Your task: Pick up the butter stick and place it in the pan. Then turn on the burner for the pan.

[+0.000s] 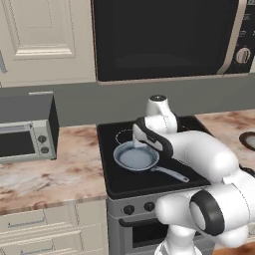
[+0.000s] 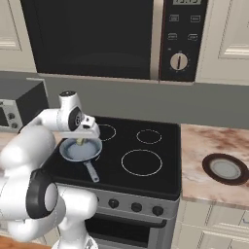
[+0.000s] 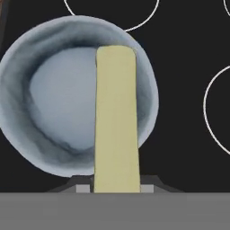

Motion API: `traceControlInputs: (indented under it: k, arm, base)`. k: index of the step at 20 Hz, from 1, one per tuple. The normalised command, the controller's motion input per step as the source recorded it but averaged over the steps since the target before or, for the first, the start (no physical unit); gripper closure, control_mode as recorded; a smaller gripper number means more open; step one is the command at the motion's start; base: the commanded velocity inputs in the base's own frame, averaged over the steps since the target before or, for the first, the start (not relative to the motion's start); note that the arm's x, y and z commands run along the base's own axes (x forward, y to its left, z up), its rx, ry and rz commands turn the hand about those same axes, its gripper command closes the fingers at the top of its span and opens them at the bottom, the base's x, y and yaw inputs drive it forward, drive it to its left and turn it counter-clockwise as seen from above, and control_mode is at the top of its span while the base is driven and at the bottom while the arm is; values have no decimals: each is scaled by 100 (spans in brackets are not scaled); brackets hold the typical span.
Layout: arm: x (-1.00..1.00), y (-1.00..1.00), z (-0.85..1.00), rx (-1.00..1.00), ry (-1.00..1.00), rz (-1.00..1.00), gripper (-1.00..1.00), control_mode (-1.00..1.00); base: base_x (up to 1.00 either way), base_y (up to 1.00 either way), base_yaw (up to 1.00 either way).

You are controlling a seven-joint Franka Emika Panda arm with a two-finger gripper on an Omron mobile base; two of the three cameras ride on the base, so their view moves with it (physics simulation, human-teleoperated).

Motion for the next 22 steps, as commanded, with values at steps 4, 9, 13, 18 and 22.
traceControlInputs:
  k: [4, 9, 13, 18, 22]
  arm:
    - [12, 0, -27, 0, 6, 3, 100, -100]
    - [6, 2, -35, 0, 3, 3, 100, -100]
    - [5, 9, -26, 0, 0, 3, 100, -100]
    - [4, 15, -17, 0, 0, 3, 100, -100]
    - [7, 12, -18, 0, 0, 2, 100, -100]
  base:
    - [0, 0, 0]
    - [0, 0, 0]
    - [0, 0, 0]
    - [0, 0, 0]
    - [0, 0, 0]
